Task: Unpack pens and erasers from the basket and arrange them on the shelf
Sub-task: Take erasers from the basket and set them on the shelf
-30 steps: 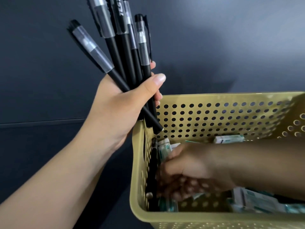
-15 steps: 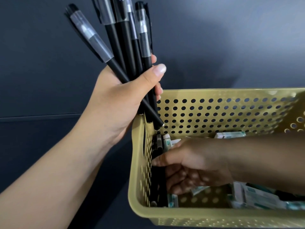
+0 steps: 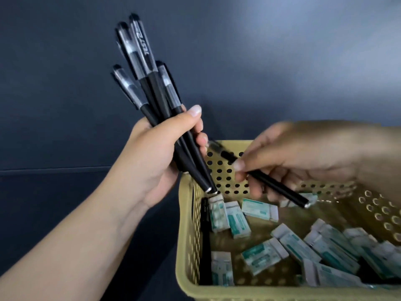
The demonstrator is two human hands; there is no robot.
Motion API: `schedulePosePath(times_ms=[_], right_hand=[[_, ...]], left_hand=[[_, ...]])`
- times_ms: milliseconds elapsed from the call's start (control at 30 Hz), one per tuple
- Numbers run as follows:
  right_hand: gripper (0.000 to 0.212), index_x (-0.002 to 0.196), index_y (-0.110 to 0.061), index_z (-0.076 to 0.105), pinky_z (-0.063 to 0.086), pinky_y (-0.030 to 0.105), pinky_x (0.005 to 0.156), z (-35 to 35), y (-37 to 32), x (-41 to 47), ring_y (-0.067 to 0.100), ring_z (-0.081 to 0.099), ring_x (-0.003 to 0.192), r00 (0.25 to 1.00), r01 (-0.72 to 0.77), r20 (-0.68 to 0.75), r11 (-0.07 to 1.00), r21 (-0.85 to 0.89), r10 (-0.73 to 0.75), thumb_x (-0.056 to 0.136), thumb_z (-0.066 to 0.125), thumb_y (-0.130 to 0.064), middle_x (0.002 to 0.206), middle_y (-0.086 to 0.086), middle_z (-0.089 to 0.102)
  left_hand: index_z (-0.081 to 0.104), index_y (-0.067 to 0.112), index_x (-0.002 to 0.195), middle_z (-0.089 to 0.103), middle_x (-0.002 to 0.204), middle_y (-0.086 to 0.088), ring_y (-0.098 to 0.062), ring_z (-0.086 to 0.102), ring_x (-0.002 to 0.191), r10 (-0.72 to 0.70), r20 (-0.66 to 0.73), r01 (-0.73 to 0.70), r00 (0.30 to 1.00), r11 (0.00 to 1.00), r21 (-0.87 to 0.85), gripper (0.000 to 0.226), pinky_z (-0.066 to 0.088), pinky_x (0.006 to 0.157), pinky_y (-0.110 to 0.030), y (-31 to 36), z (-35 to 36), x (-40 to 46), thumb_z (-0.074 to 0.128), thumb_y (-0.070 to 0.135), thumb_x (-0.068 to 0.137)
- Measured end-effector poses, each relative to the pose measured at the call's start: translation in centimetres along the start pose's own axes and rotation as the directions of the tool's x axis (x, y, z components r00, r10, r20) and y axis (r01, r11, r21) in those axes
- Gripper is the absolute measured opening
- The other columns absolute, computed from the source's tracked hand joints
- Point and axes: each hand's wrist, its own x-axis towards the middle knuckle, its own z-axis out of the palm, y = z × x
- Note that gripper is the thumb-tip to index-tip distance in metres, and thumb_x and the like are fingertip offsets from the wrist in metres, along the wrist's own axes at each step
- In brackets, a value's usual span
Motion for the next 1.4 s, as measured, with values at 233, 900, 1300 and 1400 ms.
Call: schedulePosePath(times_ms=[233, 900, 1300, 1400], right_hand=[[0.036, 0.075, -0.010, 0.070, 0.047, 0.014, 0.045, 0.2, -1.1, -1.3, 0.007, 0.057, 0.044, 0.951, 0.296, -0.108, 0.954, 0.053, -0.289, 0.056, 0.060, -0.039, 0.054, 0.001, 0.065], [0.034, 0.082, -0.001, 0.068, 0.053, 0.019, 0.049, 3.0, 0.4, 0.7, 0.012, 0.065, 0.052, 0.977, 0.148, 0.053, 0.841, 0.520, -0.205, 0.062, 0.065, -0.029, 0.067, 0.014, 0.068], [0.018, 0.091, -0.008, 0.063, 0.053, 0.018, 0.073, 4.1, 3.1, 2.9, 0.009, 0.064, 0.077, 0.958, -0.100, 0.277, 0.993, 0.067, 0.078, 0.084, 0.060, -0.024, 0.084, -0.001, 0.066], [0.005, 0.087, -0.008, 0.060, 0.049, 0.024, 0.085, 5.0, 3.6, 3.0, 0.015, 0.060, 0.085, 0.935, -0.231, 0.306, 0.963, 0.137, 0.181, 0.085, 0.059, -0.012, 0.088, 0.005, 0.063]], left_hand=[[0.065, 0.004, 0.083, 0.073, 0.088, -0.011, -0.022, 0.071, 0.080, -0.073, 0.080, 0.075, 0.994, 0.997, -0.020, 0.023, 0.057, 0.063, -0.028, 0.6, 0.5, -0.6, 0.056, 0.019, 0.069], [0.061, 0.016, 0.079, 0.062, 0.061, 0.001, -0.013, 0.063, 0.056, 0.091, -0.047, -0.098, 0.995, 0.980, -0.175, 0.016, 0.055, 0.056, -0.027, 0.4, 1.0, -1.1, 0.059, 0.013, 0.064], [0.046, 0.015, 0.068, 0.043, 0.047, 0.006, -0.008, 0.040, 0.041, 0.183, -0.052, -0.150, 0.982, 0.912, 0.381, 0.022, 0.039, 0.044, -0.020, 1.3, -2.1, 1.1, 0.060, 0.009, 0.084], [0.046, 0.017, 0.071, 0.045, 0.044, 0.009, -0.008, 0.043, 0.042, 0.164, -0.076, -0.117, 0.984, 0.899, 0.421, 0.021, 0.041, 0.052, -0.027, -0.3, -1.9, 1.3, 0.063, 0.013, 0.082]])
